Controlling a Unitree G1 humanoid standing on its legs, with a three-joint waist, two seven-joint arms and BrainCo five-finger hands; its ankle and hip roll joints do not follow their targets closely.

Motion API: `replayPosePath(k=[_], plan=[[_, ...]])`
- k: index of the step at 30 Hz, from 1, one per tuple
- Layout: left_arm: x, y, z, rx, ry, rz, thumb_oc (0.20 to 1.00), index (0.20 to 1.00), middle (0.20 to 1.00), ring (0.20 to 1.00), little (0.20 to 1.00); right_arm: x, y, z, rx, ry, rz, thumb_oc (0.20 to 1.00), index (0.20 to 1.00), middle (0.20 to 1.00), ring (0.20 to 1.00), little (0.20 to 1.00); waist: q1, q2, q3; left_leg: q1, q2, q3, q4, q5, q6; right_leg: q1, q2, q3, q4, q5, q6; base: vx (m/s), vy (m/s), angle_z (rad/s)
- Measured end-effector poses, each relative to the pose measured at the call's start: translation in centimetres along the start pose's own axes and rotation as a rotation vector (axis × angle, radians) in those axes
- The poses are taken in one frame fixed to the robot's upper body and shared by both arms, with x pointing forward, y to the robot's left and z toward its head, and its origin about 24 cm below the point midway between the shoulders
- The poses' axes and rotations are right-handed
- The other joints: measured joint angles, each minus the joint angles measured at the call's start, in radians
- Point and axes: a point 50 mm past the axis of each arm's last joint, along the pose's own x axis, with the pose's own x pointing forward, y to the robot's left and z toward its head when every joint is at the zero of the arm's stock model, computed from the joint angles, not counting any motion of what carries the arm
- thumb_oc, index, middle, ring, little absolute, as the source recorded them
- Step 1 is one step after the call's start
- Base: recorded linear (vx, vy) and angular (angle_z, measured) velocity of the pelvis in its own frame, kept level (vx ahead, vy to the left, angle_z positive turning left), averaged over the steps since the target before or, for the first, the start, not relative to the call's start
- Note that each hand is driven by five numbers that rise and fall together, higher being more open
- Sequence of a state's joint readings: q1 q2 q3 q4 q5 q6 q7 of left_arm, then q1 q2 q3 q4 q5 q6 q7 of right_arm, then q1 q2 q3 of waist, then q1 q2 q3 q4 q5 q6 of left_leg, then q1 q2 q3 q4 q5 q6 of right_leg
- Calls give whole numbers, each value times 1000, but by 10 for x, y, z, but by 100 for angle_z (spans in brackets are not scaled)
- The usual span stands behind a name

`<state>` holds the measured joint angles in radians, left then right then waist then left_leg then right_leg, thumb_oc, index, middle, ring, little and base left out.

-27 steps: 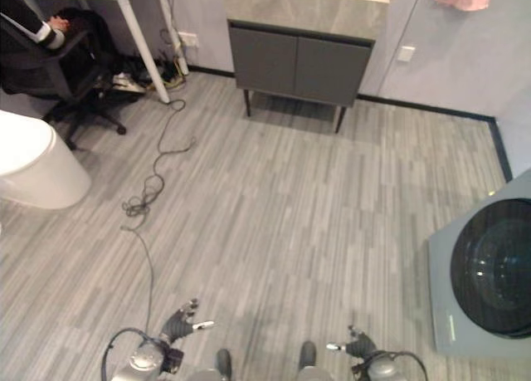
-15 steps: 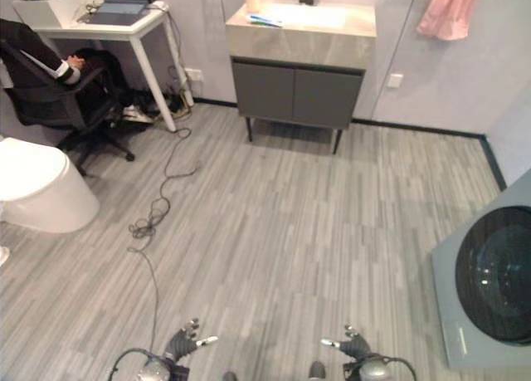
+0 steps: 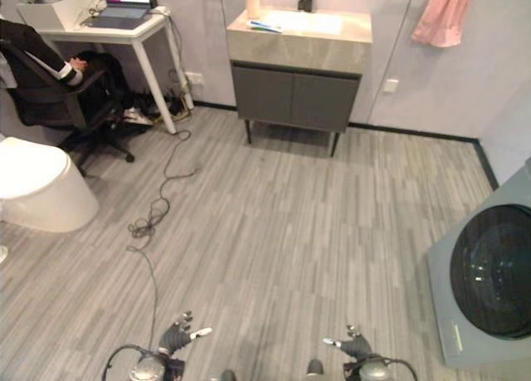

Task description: Put brush and paste in cup on sink, flatten towel.

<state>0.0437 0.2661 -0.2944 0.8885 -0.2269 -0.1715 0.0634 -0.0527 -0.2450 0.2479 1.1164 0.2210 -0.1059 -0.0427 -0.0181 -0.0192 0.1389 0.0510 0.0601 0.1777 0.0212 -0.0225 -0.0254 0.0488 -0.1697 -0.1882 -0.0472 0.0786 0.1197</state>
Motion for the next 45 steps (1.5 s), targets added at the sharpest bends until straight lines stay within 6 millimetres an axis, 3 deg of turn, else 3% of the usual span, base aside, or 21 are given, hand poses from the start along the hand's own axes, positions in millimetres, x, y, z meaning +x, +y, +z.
replayPosePath(k=[10,13,15,16,17,18,20,22,24,25,28,31,32,34,35,36,37,38,41,42,45], plan=[[1,2,0,20,5,4,1000,1000,1000,1000,1000,4,6,16,-33,-43,20,1000,1000,1000,1000,1000,3,-25,-13,-20,-17,25,-8,-3,4,-41,-14,19,15,5,9,32,90,-5],[5,4,14,63,-43,1,1000,1000,1000,1000,1000,4,4,31,-34,-103,8,1000,1000,1000,1000,1000,2,-28,-7,-36,-24,22,3,-6,9,-74,-29,21,63,-16,15,57,184,3],[5,8,30,108,-108,-11,1000,1000,1000,1000,1000,-4,-2,54,81,-235,-1,1000,1000,1000,1000,1000,-17,-31,42,-87,-65,21,129,-70,64,-163,-70,52,243,-49,42,235,388,-2],[1,7,41,114,-183,-32,1000,1000,1000,1000,1000,-17,-18,88,79,-438,-8,1000,1000,1000,1000,1000,-50,50,88,-138,-52,22,192,-145,121,-332,-46,96,518,-43,69,311,89,-10],[0,10,40,123,-182,-25,1000,1000,1000,1000,1000,-16,-17,87,98,-432,-10,1000,1000,1000,1000,1000,-62,39,92,-140,-64,29,202,-149,113,-380,-46,127,581,-51,65,319,91,-13],[1,20,40,150,-175,-1,1000,1000,1000,1000,1000,-15,-16,83,97,-407,-8,1000,1000,1000,1000,1000,-79,47,98,-139,-66,6,186,-138,102,-437,7,170,631,-85,73,260,33,-1],[1,38,36,183,-145,45,1000,1000,1000,1000,1000,-14,-11,77,104,-382,2,1000,1000,1000,1000,1000,-94,19,114,-135,-77,1,132,-127,122,-449,69,143,496,-111,52,442,-47,26],[3,41,38,167,-141,64,1000,1000,1000,1000,1000,-14,-12,71,103,-363,-4,1000,1000,1000,1000,1000,-107,-10,141,-123,-94,2,109,-127,122,-449,53,76,355,-88,16,588,-123,40],[11,35,42,150,-125,58,1000,1000,1000,1000,1000,-16,-11,70,89,-366,1,1000,1000,1000,1000,1000,-136,-1,157,-173,-88,-57,144,-122,108,-430,61,157,33,-58,57,484,-106,64],[14,31,48,141,-137,55,1000,1000,1000,1000,1000,-14,-5,72,99,-363,15,1000,1000,1000,1000,1000,-135,-18,179,-148,-93,-58,128,-125,105,-454,38,149,-36,-24,42,779,-188,46],[12,20,38,124,-114,29,1000,1000,1000,1000,1000,-14,2,69,110,-355,30,1000,1000,1000,1000,1000,-159,-14,181,-87,-86,-91,140,-176,82,-447,-4,66,-13,10,33,665,-239,30],[6,4,18,129,-67,-20,1000,1000,1000,1000,1000,-18,-9,44,60,-289,5,1000,1000,1000,1000,1000,-212,41,104,-11,-12,-173,95,-244,9,-402,67,120,189,19,-5,598,-367,75],[4,1,11,120,-39,-27,1000,1000,1000,1000,1000,-17,-15,43,44,-278,-9,1000,1000,1000,1000,1000,-215,80,97,14,36,-187,126,-219,-53,-386,113,91,222,-17,-62,826,-662,48],[6,4,13,102,-38,-12,1000,1000,1000,1000,1000,-15,-19,52,31,-299,-10,1000,1000,1000,1000,1000,-210,70,97,-59,79,-196,377,-186,-95,-339,141,62,255,-53,-118,495,-429,13],[7,-1,14,87,-38,-19,1000,1000,1000,1000,1000,-14,-21,53,31,-301,-14,1000,1000,1000,1000,1000,-206,59,98,-112,77,-208,513,-116,-130,-309,149,61,259,-87,-147,356,-297,-3],[11,-1,20,86,-39,-18,1000,1000,1000,1000,1000,-13,-26,52,36,-290,-30,1000,1000,1000,1000,1000,-173,26,96,-237,92,-163,750,5,-119,-253,151,63,233,-110,-170,360,-295,-8],[12,-2,23,73,-50,-18,1000,1000,1000,1000,1000,-12,-28,59,26,-300,-40,1000,1000,1000,1000,1000,-166,-2,104,-298,61,-196,842,89,-126,-227,146,70,234,-146,-199,563,-358,-28],[15,-3,26,79,-48,-21,1000,1000,1000,1000,1000,-10,-30,55,21,-281,-53,1000,1000,1000,1000,1000,-144,-16,105,-355,69,-156,943,165,-72,-200,151,78,229,-150,-208,668,-171,-34],[14,5,30,41,-66,12,1000,1000,1000,1000,1000,-7,-27,56,-21,-265,-55,1000,1000,1000,1000,1000,-99,-67,104,-467,-3,-118,883,40,-33,-44,160,105,113,-192,-231,720,-123,-20],[15,8,34,34,-81,24,1000,1000,1000,1000,1000,-7,-28,49,-31,-239,-61,1000,1000,1000,1000,1000,-72,-73,98,-491,-9,0,680,10,-16,-5,162,109,78,-175,-211,701,52,-23],[9,19,19,14,-39,67,1000,1000,1000,1000,1000,-4,-24,54,-64,-238,-48,1000,1000,1000,1000,1000,-34,-53,80,-512,-47,79,252,22,-8,102,190,145,-23,-199,-136,785,101,-45]])
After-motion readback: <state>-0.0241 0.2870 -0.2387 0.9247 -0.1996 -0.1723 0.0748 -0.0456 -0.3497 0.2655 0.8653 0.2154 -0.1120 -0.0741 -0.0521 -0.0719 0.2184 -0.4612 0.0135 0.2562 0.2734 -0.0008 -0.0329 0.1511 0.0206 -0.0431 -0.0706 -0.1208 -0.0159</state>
